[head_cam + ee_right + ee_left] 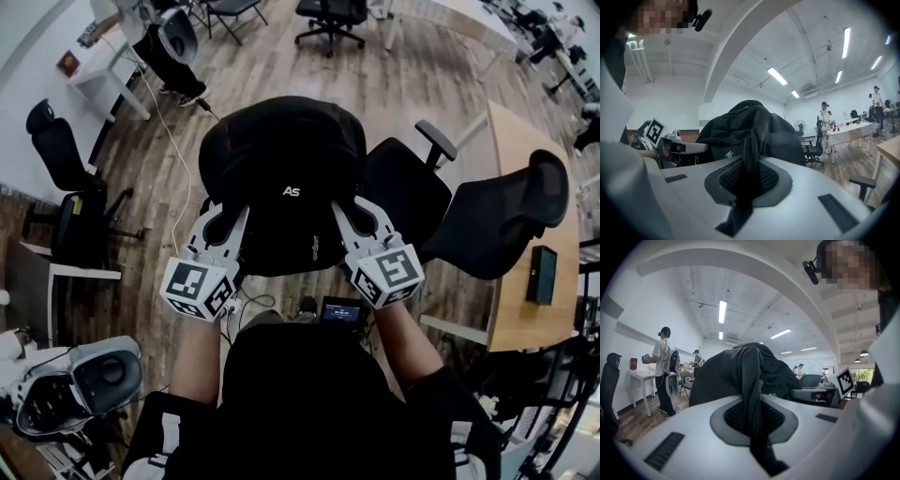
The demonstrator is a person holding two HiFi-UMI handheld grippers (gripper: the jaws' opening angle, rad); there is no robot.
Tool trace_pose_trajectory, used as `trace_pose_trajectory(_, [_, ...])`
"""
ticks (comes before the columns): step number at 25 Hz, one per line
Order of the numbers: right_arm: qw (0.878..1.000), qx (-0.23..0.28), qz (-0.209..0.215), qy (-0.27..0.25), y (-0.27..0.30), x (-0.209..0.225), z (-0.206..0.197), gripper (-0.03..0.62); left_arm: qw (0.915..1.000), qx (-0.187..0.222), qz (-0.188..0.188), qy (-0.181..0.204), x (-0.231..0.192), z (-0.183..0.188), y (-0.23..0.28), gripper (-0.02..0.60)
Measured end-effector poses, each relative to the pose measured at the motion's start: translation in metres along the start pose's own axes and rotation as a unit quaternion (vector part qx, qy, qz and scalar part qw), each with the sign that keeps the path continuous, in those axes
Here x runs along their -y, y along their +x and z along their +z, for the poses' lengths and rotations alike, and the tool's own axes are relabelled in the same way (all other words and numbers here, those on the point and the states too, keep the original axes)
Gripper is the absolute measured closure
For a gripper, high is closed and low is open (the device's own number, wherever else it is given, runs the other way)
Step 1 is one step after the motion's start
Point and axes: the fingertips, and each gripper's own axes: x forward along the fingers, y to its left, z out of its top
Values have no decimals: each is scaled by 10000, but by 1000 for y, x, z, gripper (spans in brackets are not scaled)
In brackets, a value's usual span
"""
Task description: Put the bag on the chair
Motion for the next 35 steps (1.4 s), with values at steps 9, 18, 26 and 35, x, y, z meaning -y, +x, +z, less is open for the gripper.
trace_pose_trajectory(9, [9997,44,-230,82,37,41,4,566,9999,-44,-156,-10,-28,7,57,555])
trace_pose_trajectory(18, [9962,-53,-845,221,86,86,-5,566,9955,-188,-924,9,-69,3,128,555])
trace_pose_trajectory(26, [9838,-61,-1755,351,117,152,-7,565,9815,-329,-1883,108,-89,8,222,555])
trace_pose_trajectory(35, [9558,66,-2898,498,119,211,4,565,9544,-361,-2951,284,-78,24,314,555])
